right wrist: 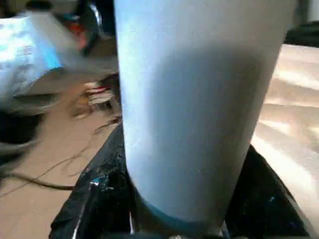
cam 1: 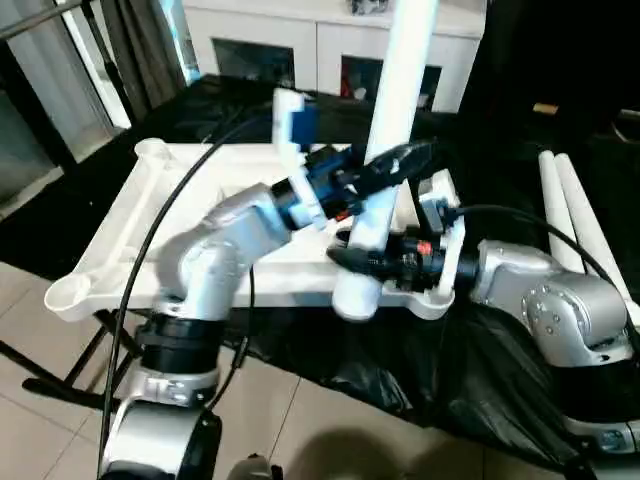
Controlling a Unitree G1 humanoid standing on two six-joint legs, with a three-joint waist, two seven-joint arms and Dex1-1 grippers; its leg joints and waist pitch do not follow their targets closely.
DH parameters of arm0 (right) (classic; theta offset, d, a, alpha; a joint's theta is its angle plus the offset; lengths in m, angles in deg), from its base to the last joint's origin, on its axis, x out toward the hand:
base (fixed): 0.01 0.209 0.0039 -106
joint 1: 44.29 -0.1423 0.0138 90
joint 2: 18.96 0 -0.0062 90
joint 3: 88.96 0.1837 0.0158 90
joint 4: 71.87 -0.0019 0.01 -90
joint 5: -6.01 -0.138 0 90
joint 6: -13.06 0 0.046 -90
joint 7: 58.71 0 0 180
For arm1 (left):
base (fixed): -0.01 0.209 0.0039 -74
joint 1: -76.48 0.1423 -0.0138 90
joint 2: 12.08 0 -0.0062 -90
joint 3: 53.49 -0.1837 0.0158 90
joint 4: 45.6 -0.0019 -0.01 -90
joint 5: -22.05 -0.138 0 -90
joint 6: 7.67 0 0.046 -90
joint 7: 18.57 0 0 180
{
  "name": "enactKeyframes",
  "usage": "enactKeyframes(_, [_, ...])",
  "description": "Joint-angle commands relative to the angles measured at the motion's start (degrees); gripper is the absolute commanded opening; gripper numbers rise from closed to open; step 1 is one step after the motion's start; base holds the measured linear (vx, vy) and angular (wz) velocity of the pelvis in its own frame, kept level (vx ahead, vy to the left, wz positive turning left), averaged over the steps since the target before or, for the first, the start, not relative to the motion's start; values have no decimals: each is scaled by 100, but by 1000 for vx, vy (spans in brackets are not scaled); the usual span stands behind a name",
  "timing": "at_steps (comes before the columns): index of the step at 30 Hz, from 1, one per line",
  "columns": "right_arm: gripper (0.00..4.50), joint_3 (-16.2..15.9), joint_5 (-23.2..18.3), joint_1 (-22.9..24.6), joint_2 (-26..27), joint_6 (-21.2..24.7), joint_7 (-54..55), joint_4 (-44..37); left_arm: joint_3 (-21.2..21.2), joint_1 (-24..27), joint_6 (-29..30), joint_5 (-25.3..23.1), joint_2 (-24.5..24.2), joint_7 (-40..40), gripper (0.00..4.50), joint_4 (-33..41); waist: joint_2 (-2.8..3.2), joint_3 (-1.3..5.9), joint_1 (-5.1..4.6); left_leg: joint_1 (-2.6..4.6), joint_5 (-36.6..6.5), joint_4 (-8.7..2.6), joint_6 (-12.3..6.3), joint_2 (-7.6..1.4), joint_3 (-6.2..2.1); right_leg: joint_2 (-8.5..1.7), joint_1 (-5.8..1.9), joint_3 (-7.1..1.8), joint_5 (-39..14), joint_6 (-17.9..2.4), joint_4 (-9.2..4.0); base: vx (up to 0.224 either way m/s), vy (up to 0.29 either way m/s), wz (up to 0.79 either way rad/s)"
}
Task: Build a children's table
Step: Pick table leg
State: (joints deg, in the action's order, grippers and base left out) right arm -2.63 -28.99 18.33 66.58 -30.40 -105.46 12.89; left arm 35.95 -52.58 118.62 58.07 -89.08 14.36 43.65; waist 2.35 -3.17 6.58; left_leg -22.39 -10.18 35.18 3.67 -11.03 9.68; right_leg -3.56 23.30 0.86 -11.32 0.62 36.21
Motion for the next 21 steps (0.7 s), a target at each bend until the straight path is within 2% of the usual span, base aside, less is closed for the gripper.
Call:
enactKeyframes(1, [190,223,24,-85,97,-183,294,-205,58,-62,43,-479,58,-891,280,-90,-94,436,4,77,-550,-372,64,-110,-27,-302,-318,-143,-486,-1029,-405,0,0,0])
enactKeyframes(2, [190,268,23,-96,160,-170,455,-229,117,-86,135,-567,171,-1295,280,-87,-96,435,6,74,-562,-367,80,-99,-28,-302,-328,-140,-469,-1034,-401,0,0,0])
enactKeyframes(5, [189,288,88,-98,252,-176,656,-269,15,-72,108,-800,289,-1634,280,-8,-118,434,4,64,-570,-368,60,-93,-29,-299,-336,-138,-515,-1040,-412,0,0,0])
enactKeyframes(6, [189,266,140,-80,284,-187,725,-296,-36,-65,8,-928,351,-1756,254,-3,-116,431,-1,62,-563,-367,48,-93,-27,-295,-326,-138,-532,-1030,-422,0,0,0])
enactKeyframes(7, [189,255,174,-66,308,-185,766,-320,-59,-61,-68,-1017,397,-1840,247,-12,-118,429,3,62,-570,-368,36,-92,-28,-294,-325,-137,-571,-1005,-432,0,0,0])
enactKeyframes(10, [189,226,210,-31,373,-172,870,-367,27,-102,-212,-915,540,-1822,233,-59,-103,428,16,62,-594,-368,44,-88,-26,-302,-318,-138,-648,-1006,-436,0,0,0])
enactKeyframes(16, [189,166,223,-23,388,-129,988,-370,12,-152,-191,-775,545,-1687,198,48,-110,422,6,68,-682,-375,58,-90,-29,-296,-305,-139,-701,-997,-441,0,0,0])
enactKeyframes(18, [259,179,187,-109,312,-34,873,-205,-10,-157,-199,-691,500,-1424,191,99,-118,419,2,64,-682,-377,47,-87,-25,-295,-304,-140,-710,-984,-447,0,0,0])
enactKeyframes(21, [279,216,131,-164,254,27,772,-123,-11,-161,-149,-634,493,-1327,189,114,-113,419,4,67,-689,-377,31,-91,-29,-299,-307,-141,-709,-983,-441,0,0,0])
